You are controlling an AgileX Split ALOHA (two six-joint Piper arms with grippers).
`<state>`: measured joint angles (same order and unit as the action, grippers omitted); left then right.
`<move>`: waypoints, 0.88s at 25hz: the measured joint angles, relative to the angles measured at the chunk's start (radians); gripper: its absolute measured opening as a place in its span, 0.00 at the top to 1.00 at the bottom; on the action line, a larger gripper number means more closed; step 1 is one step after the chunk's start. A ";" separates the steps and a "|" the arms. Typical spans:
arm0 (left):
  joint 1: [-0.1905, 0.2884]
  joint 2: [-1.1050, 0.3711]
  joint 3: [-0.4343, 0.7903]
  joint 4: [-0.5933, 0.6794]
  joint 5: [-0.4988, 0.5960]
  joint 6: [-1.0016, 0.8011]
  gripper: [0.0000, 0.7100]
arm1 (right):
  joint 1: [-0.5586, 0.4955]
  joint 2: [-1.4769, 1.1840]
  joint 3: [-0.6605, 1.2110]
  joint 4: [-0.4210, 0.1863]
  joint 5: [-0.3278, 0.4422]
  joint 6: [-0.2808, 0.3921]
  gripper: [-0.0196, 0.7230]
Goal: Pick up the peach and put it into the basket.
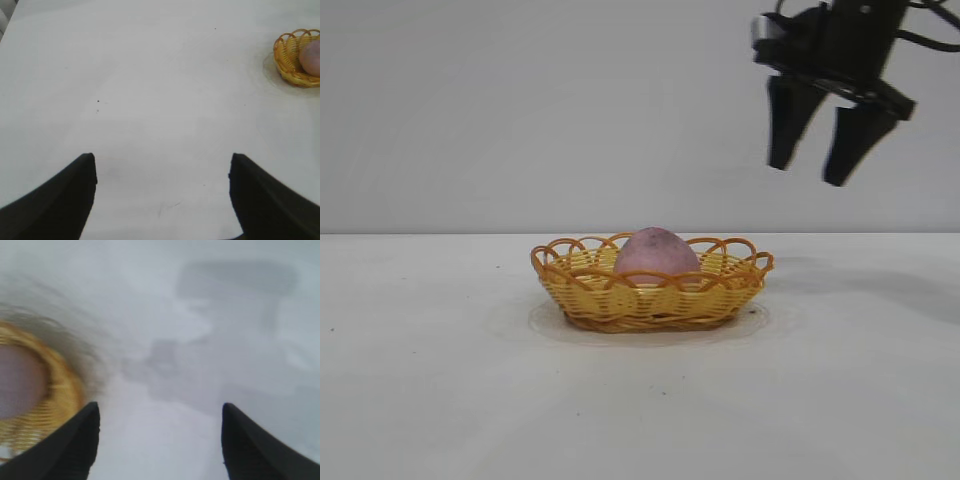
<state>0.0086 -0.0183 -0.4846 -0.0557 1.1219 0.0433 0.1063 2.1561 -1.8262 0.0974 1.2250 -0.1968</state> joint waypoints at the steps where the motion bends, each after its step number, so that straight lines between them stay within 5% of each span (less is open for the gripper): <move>1: 0.000 0.000 0.000 0.000 0.000 0.000 0.23 | -0.007 0.000 0.000 -0.013 0.000 0.009 0.38; 22: 0.000 0.000 0.000 0.000 0.000 0.000 0.23 | -0.158 -0.320 0.071 -0.056 0.011 0.083 0.38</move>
<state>0.0086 -0.0183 -0.4846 -0.0557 1.1219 0.0433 -0.0518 1.8364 -1.7548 0.0418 1.2362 -0.1140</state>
